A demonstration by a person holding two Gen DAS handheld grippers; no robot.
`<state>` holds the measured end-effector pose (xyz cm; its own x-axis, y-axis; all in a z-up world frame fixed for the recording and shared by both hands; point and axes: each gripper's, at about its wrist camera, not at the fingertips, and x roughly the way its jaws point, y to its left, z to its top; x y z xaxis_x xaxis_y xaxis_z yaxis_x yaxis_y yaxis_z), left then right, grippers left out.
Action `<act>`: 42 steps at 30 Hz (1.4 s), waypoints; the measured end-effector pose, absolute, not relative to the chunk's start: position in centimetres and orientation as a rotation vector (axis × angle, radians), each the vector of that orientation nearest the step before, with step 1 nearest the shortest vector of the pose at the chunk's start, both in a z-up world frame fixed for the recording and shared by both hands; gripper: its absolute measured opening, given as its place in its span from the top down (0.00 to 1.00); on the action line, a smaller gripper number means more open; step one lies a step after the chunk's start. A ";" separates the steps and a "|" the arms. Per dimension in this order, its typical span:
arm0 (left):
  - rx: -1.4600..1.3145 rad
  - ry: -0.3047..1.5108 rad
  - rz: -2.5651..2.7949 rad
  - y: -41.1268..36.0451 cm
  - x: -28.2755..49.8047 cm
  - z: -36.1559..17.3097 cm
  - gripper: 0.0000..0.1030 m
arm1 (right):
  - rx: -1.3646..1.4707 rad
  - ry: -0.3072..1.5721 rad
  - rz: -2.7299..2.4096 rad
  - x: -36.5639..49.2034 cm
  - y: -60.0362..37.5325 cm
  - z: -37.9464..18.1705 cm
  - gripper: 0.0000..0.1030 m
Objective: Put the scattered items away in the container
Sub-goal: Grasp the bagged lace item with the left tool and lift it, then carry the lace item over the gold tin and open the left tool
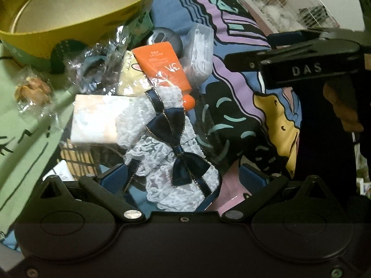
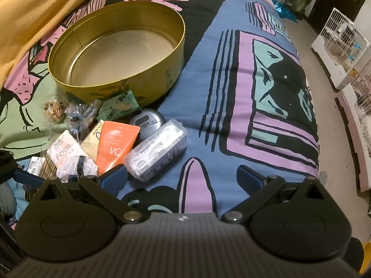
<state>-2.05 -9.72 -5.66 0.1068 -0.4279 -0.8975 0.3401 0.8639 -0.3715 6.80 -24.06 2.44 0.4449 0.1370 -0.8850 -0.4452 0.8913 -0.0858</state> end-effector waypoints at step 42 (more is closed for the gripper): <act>-0.111 1.348 -0.497 -9.9 -1.3 -6.1 0.96 | -0.307 1.073 0.341 7.2 -25.3 2.3 0.00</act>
